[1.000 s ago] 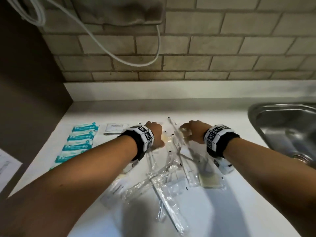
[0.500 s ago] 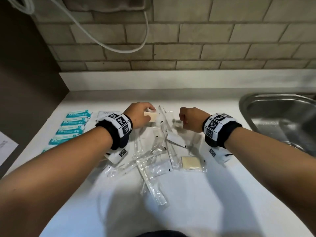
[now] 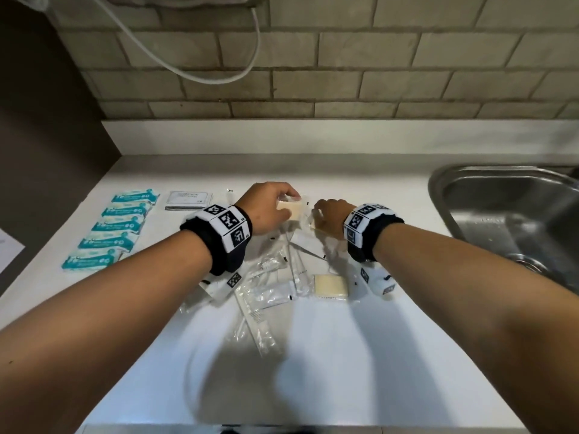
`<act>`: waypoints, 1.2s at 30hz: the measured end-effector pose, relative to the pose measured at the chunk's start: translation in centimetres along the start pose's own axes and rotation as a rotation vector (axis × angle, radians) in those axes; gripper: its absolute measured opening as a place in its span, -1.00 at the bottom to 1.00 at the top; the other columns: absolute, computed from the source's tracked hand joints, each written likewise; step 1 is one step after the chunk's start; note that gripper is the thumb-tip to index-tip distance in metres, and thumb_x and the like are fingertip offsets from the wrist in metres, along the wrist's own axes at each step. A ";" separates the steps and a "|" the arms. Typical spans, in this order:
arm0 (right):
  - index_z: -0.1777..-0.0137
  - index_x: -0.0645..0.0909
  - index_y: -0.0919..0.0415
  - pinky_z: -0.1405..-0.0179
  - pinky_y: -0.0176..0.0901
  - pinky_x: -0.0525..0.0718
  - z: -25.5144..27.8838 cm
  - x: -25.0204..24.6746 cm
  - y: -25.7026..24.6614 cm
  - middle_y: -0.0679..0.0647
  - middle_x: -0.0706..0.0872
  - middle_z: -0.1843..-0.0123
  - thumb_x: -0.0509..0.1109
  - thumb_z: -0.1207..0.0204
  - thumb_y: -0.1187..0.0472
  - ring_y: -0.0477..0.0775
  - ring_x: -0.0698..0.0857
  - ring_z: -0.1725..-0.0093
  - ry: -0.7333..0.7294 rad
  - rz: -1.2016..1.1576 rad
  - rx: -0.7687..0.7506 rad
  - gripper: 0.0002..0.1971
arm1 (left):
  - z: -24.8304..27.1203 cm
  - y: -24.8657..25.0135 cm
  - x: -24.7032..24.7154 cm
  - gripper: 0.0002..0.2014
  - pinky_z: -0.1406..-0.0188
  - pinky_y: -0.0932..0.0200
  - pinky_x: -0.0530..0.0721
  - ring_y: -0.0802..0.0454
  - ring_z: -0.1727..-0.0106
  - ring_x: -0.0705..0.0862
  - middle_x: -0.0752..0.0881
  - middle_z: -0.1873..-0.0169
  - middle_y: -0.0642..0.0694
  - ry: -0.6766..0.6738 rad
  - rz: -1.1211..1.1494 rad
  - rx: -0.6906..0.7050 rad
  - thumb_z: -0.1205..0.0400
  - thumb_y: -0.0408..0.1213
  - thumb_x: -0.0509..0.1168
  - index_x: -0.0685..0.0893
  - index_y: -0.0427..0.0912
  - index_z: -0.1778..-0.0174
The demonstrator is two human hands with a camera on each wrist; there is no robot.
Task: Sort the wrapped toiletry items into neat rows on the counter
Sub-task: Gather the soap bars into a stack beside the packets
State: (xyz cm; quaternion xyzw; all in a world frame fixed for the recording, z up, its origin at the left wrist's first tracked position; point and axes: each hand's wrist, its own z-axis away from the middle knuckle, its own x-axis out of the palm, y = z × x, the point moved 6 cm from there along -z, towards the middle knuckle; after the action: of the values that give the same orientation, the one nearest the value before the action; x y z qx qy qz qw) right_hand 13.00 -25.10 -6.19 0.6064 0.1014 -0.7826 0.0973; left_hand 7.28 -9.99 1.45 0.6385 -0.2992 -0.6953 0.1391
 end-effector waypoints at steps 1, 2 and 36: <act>-0.46 0.33 0.00 -0.15 0.07 0.70 -1.1 0.3 0.4 0.04 0.66 -0.26 0.45 -0.47 0.08 0.17 0.71 -0.17 0.012 0.001 0.007 -0.42 | 0.1 0.0 0.0 -0.64 0.01 0.28 0.48 0.04 -0.06 0.62 0.66 -0.25 -0.09 0.001 -0.006 -0.008 -0.61 -0.36 0.37 0.67 -0.06 -0.33; -0.46 0.32 -0.03 -0.11 0.07 0.72 -3.0 1.5 1.6 0.00 0.67 -0.23 0.50 -0.39 0.09 0.16 0.72 -0.15 0.012 -0.033 0.021 -0.35 | 0.2 0.0 0.0 -0.64 0.02 0.28 0.48 0.04 -0.04 0.61 0.66 -0.24 -0.10 0.001 -0.012 -0.010 -0.61 -0.37 0.36 0.67 -0.07 -0.33; -0.15 0.55 0.26 0.09 -0.14 0.73 12.6 1.7 -4.2 0.04 0.68 -0.11 0.49 -0.28 0.37 0.08 0.67 -0.09 -0.312 -0.071 -0.148 -0.59 | 1.9 -3.4 -0.7 -0.62 0.27 0.09 0.74 -0.08 0.25 0.78 0.61 -0.20 -0.10 0.067 0.095 -0.129 -0.62 -0.45 0.26 0.56 -0.07 -0.34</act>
State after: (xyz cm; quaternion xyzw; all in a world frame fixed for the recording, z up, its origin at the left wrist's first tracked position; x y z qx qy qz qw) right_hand -0.29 -24.57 -4.64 0.4648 0.1636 -0.8606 0.1286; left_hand 6.21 -6.44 0.02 0.6363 -0.2791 -0.6838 0.2227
